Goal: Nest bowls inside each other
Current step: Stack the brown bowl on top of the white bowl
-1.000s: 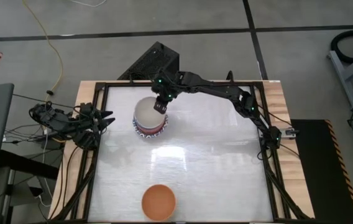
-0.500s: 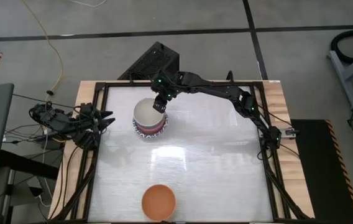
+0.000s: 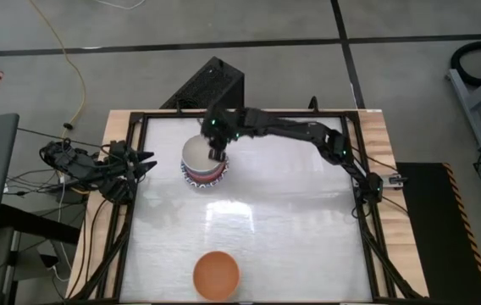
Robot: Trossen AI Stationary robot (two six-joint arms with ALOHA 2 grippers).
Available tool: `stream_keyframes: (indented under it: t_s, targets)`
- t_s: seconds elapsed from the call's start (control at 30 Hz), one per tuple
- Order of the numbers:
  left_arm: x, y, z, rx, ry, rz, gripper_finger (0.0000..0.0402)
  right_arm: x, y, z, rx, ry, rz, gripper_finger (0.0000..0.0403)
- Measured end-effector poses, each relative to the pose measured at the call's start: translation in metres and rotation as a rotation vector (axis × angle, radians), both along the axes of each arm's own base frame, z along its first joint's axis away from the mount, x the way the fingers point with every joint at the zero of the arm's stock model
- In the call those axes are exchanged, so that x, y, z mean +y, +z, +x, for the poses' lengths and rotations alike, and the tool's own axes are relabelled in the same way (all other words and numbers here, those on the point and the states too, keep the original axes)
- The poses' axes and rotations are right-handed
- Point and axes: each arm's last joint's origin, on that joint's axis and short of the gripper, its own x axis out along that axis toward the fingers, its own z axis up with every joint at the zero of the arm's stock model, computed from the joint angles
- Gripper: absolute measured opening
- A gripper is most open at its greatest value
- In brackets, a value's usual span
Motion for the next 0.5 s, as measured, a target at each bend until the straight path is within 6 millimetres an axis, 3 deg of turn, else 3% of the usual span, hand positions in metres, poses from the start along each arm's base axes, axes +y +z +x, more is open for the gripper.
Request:
stream_keyframes:
  t_s: [0.23,0.5]
  targets:
    - [-0.001,0.0,0.0,0.004,-0.037,-0.008,0.0191,0.064,0.005,0.006,0.04,0.226,-0.048,0.0137]
    - [-0.002,0.0,0.001,0.007,-0.076,-0.019,0.0191,0.156,0.003,-0.01,0.207,0.335,0.049,0.0137]
